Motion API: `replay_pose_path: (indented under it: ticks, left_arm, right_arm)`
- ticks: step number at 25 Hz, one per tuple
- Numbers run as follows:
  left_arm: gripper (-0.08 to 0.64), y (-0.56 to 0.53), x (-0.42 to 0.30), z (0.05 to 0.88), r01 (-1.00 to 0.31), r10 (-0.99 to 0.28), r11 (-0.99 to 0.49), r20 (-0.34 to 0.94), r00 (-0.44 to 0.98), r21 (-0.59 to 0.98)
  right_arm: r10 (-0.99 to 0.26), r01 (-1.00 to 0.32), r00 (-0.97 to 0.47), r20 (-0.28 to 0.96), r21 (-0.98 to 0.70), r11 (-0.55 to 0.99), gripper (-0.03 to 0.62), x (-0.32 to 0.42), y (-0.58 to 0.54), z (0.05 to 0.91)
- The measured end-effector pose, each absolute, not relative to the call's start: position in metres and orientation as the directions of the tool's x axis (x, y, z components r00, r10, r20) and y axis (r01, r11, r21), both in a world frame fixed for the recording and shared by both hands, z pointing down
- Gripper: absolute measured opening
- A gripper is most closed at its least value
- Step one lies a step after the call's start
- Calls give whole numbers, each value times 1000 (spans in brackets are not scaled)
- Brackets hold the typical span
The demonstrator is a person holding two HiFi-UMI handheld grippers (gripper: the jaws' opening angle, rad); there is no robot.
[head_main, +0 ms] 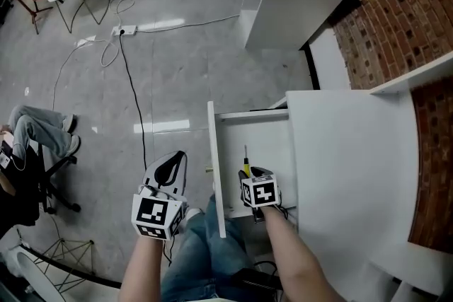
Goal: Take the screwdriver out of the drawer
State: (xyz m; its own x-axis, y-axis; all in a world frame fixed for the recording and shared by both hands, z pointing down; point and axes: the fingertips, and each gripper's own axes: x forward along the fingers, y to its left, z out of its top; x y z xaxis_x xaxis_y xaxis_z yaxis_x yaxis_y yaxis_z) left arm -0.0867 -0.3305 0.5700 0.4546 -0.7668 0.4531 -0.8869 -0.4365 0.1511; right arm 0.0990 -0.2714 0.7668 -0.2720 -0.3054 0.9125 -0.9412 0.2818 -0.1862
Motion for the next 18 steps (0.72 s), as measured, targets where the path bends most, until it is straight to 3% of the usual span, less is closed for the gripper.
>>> replay_pose_path:
  ticks: [8, 9, 18]
  left_arm:
    - [14, -330, -83, 595, -885, -728, -446, 520, 447, 135]
    - [14, -329, -84, 597, -887, -727, -442, 526, 442, 135]
    - [14, -324, -89, 594, -890, -730, -435, 527, 436, 135]
  right_arm:
    - [-253, -952, -190, 949, -115, 284, 135, 109, -287, 810]
    - [-255, -952, -172, 951, -94, 291, 99, 111, -288, 812]
    - [-281, -950, -147, 949, -56, 306, 78, 110, -288, 805]
